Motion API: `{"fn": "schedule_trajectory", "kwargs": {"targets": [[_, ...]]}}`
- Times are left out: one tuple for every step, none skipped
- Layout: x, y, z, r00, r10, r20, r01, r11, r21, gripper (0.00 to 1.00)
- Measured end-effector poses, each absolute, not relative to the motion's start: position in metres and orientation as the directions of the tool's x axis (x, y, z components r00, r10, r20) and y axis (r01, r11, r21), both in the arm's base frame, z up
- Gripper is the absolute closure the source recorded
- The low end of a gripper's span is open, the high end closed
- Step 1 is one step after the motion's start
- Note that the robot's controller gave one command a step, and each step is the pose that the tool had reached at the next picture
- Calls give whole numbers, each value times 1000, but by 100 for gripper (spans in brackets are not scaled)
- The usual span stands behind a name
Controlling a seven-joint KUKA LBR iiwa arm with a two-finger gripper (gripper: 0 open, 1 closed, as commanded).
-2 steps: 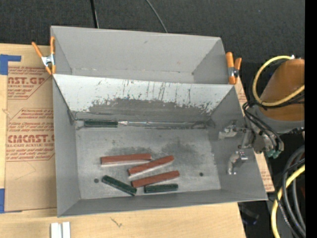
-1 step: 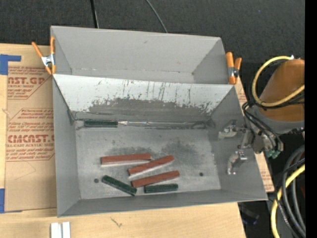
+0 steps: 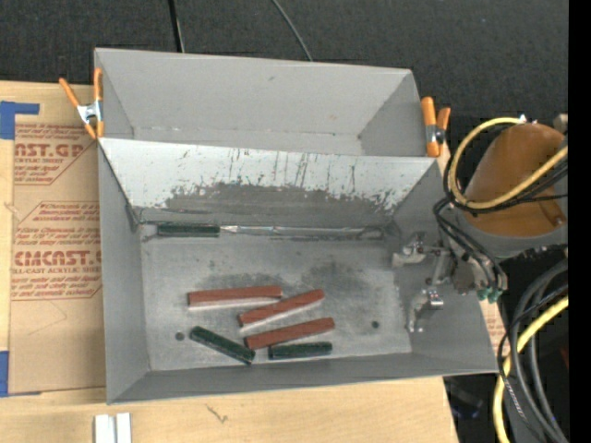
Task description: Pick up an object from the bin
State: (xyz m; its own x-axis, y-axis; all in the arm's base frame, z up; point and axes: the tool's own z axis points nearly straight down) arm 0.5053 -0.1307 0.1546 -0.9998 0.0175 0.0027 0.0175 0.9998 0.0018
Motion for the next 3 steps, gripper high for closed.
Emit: {"fn": "schedule_trajectory", "kwargs": {"targets": [[502, -118, 131, -995, -99, -3, -99, 995, -1, 0], [504, -88, 113, -989, 147, 1, 147, 989, 0, 0], [526, -62, 108, -987, 159, 0, 159, 987, 0, 0]]}}
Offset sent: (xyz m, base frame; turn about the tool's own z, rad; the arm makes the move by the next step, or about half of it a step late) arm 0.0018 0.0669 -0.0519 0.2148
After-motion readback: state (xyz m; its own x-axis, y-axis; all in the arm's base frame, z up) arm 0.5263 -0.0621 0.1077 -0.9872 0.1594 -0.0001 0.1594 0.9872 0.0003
